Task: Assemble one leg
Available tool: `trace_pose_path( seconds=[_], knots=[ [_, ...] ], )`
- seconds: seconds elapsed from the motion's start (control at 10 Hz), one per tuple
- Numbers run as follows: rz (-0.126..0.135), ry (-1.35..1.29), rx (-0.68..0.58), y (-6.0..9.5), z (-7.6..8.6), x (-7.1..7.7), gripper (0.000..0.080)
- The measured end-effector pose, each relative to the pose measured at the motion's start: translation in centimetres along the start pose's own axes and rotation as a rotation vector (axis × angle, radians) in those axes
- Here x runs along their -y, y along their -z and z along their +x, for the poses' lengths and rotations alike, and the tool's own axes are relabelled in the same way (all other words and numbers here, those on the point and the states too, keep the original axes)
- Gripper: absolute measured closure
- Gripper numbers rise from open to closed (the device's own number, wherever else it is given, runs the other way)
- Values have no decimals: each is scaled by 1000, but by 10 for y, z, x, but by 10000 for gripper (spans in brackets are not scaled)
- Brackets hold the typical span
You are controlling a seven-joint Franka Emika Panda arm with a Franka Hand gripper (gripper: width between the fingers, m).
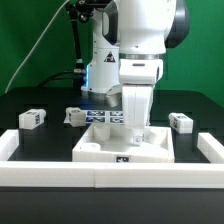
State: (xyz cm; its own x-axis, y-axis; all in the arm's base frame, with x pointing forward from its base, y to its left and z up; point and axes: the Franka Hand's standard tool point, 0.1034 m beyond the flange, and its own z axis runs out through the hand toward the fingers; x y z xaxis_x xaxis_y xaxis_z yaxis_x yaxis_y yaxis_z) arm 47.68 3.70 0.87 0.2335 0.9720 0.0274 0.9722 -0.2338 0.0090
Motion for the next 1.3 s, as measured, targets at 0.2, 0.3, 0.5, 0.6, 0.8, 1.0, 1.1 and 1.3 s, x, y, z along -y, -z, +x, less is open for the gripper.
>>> trace_pose_path(
  seconds=[0.2,0.3,0.5,0.6,0.8,1.0,1.1,1.3],
  knots=[
    [2,-1,0,-1,-1,1,414],
    [2,-1,0,-1,-1,1,640],
    [2,-1,0,-1,-1,1,742],
    [2,-1,0,-1,-1,1,742],
    [2,-1,0,-1,-1,1,742],
    [2,-1,0,-1,-1,1,742],
    [2,-1,0,-1,-1,1,742],
    [8,89,6,0,-1,-1,741]
  ],
)
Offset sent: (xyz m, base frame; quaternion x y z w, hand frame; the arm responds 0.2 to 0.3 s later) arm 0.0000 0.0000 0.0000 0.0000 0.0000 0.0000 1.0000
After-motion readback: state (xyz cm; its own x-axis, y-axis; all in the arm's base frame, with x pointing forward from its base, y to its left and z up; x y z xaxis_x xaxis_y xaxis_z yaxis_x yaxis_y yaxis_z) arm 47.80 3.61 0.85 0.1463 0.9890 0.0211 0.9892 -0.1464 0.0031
